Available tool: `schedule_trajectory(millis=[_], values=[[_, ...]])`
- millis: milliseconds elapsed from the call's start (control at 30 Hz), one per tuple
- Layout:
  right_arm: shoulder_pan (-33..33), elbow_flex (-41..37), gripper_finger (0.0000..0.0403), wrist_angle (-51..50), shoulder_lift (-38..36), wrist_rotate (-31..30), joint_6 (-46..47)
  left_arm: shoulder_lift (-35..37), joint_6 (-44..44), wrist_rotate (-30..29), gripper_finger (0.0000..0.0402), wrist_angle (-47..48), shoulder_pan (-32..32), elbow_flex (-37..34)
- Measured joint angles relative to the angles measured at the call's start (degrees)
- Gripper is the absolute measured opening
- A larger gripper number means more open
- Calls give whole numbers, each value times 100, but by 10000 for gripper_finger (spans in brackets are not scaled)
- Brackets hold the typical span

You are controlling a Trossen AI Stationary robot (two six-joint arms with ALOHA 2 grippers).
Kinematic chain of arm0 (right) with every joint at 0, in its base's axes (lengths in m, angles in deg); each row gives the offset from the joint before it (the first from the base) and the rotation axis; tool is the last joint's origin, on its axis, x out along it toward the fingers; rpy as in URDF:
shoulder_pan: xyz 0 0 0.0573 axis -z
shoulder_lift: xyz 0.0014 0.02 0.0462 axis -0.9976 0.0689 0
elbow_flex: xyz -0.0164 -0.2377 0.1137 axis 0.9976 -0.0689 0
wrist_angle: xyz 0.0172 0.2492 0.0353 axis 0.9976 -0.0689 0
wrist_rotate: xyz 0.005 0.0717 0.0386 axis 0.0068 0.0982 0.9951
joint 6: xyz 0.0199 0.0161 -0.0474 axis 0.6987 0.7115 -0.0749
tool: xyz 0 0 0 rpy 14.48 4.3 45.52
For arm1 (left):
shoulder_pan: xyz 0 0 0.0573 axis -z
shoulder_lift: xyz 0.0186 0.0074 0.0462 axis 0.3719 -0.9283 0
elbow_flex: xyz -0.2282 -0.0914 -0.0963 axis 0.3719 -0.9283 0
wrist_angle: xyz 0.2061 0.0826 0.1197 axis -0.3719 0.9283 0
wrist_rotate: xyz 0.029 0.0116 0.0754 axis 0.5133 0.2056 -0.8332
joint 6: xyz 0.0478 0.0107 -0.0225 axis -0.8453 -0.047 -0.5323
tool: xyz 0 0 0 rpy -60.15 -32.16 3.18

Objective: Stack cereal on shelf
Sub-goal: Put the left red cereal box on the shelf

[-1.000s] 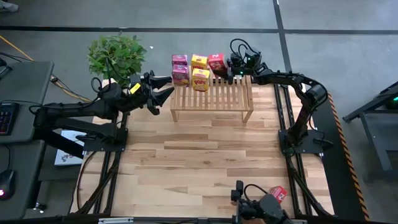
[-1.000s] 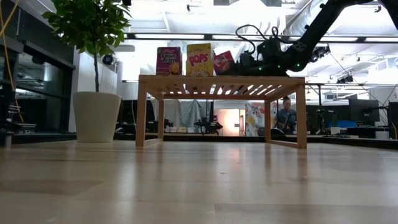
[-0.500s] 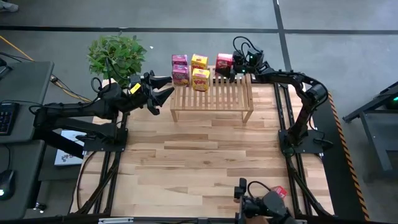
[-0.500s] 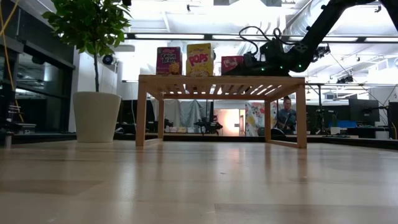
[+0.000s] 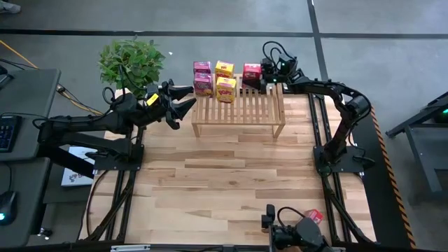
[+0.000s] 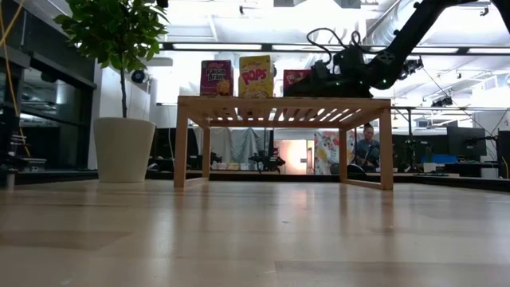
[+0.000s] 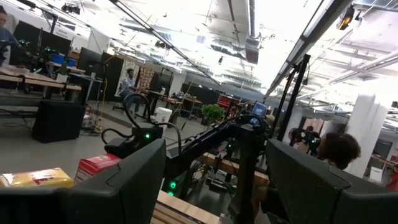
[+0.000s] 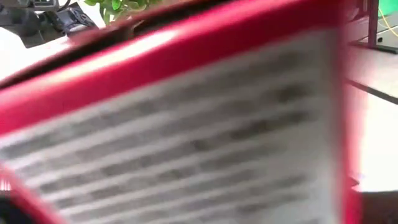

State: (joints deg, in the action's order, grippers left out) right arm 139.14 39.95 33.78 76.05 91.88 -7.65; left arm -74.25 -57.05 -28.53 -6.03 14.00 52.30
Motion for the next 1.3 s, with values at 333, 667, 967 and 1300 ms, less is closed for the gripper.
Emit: schedule_trajectory(millis=[333, 667, 967, 1300], values=[[-99, 158, 278, 114, -4, -30, 299, 0, -202, 0, 268, 50, -1, -1], [-138, 437, 278, 112, -7, -111, 300, 0, -197, 0, 268, 46, -1, 0], [-139, 439, 278, 274, -7, -21, 562, 0, -195, 0, 268, 42, -2, 0], [-98, 442, 278, 1250, -9, 254, 1299, 0, -195, 0, 268, 42, -2, -1]])
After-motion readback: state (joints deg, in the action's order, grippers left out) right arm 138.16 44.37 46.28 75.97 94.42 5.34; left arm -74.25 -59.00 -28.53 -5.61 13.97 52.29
